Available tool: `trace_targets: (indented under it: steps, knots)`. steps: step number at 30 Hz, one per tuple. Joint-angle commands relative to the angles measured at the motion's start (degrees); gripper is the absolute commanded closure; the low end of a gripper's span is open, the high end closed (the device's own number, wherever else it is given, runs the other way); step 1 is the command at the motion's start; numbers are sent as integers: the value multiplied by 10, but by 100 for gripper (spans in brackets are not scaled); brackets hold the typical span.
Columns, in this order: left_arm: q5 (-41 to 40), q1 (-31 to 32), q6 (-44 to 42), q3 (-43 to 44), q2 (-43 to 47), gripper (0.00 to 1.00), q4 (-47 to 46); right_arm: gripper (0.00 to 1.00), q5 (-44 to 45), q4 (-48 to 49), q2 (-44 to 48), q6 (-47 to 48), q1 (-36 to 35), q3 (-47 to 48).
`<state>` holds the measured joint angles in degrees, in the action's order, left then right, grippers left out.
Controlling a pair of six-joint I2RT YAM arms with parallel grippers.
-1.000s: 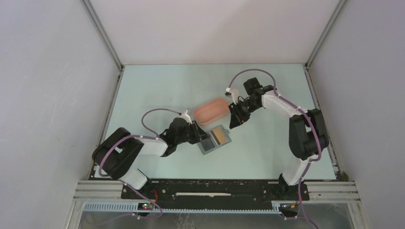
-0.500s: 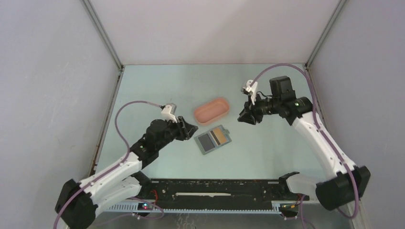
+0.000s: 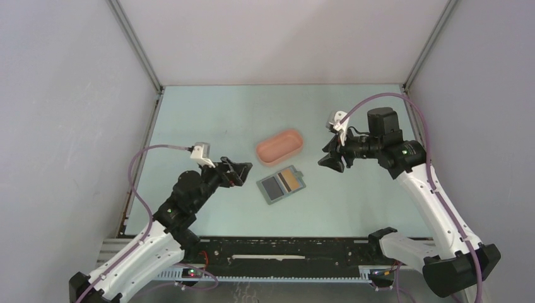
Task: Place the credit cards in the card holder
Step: Close the card holder at the center of the board.
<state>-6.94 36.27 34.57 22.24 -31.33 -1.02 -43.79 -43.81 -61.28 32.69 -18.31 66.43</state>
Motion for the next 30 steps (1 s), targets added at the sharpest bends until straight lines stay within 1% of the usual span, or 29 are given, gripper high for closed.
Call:
trace_targets:
  steps: [1,5,9,11,13,15,17,20,22,26,28,30]
  knots:
    - [1,-8,-2,-4,-14,0,-21,42,7,22,-3,-7,16,-2]
    - [23,-8,-38,28,-53,0,-11,38,-10,26,-4,-14,45,-2]
    - [30,-8,-78,80,-108,0,6,34,-29,22,-9,-16,72,0]
    - [38,-8,-95,100,-135,0,6,34,-28,5,-17,-11,76,11]
    - [38,-8,-112,121,-163,0,6,34,-22,-19,-27,-2,77,28]
    - [33,-8,-132,151,-190,0,25,33,-12,-33,-37,11,78,41]
    - [21,-8,-148,179,-216,0,30,31,4,-41,-49,20,79,55]
    - [4,-9,-178,216,-271,0,19,31,28,-73,-78,33,83,93]
    - [7,-14,-204,258,-316,0,13,31,41,-108,-98,45,89,116]
    - [25,-29,-235,374,-428,0,15,30,32,-141,-130,60,132,136]
    - [31,-35,-243,438,-481,0,48,30,24,-164,-144,61,152,156]
    - [43,-38,-263,486,-521,1,84,30,12,-204,-158,84,162,180]
